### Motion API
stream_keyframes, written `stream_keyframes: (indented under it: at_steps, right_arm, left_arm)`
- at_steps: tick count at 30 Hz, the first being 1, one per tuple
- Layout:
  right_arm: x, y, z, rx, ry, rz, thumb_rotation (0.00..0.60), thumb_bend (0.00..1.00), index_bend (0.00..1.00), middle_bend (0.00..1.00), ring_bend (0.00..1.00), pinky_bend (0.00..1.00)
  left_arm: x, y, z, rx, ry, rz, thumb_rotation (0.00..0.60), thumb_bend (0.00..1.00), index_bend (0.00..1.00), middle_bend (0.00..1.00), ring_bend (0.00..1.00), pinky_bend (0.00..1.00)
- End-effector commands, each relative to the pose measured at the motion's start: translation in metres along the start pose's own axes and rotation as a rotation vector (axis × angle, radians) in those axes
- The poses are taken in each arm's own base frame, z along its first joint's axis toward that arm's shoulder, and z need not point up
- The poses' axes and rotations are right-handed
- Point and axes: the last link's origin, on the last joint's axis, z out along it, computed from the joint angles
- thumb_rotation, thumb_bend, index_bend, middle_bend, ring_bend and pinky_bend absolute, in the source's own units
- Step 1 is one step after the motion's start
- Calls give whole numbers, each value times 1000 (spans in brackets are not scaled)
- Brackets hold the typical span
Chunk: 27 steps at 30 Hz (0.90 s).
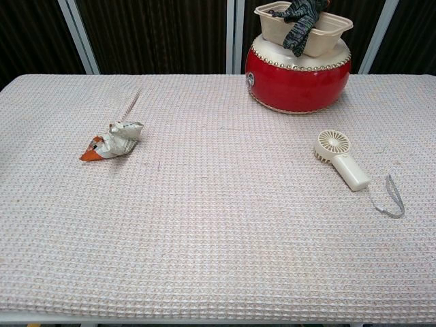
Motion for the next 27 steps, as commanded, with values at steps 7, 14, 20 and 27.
stream_keyframes:
  at_steps: [7, 14, 20, 27]
  right_arm:
    - [0, 1, 1, -2, -10, -12, 600, 617, 0, 0, 0, 0]
    - [0, -1, 3, -1, -1, 5, 600, 391, 0, 0, 0, 0]
    - [-3, -5, 6, 15, -14, -10, 600, 929, 0, 0, 0, 0]
    - [-11, -12, 19, 26, -46, 6, 600, 1000, 0, 71, 9, 2]
  left_arm:
    - [-1, 1, 0, 1, -6, -2, 600, 0, 188, 156, 80, 180]
    - [1, 1, 3, -5, -4, 1, 600, 0, 188, 156, 80, 180]
    - [-1, -1, -1, 1, -13, 0, 600, 0, 188, 156, 80, 180]
    - [-8, -1, 0, 2, -29, -9, 600, 0, 188, 156, 80, 180]
